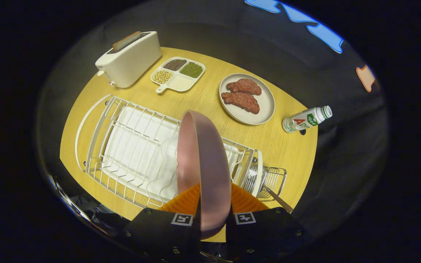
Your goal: Take the plate from the dish rack, then take the spoon from the basket and place it into the plate.
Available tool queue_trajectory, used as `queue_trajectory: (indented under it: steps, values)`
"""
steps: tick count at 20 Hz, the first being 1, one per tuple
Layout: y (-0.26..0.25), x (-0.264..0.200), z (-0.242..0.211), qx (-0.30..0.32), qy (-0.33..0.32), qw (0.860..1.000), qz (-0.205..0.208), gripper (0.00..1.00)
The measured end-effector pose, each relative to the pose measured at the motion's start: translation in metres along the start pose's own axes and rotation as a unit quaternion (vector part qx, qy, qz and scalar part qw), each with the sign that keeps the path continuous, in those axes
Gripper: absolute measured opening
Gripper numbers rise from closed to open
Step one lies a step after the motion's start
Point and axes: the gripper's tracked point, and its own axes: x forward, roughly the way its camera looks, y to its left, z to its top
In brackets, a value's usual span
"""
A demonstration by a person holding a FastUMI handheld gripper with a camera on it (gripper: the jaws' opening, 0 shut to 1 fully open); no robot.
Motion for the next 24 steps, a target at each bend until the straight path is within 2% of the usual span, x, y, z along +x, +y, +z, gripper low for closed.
queue_trajectory:
  steps: [6,11,15,18,24]
  values:
    - [-0.009,-0.007,0.01,-0.028,-0.014,0.999,-0.025,0.27]
    - [-0.008,-0.017,0.0,-0.021,-0.015,1.0,0.005,0.27]
    - [-0.012,-0.035,-0.024,0.03,-0.025,0.997,0.071,0.27]
    - [-0.014,-0.049,-0.052,0.08,-0.042,0.987,0.132,0.27]
    - [-0.009,-0.076,-0.116,0.187,-0.095,0.946,0.245,0.26]
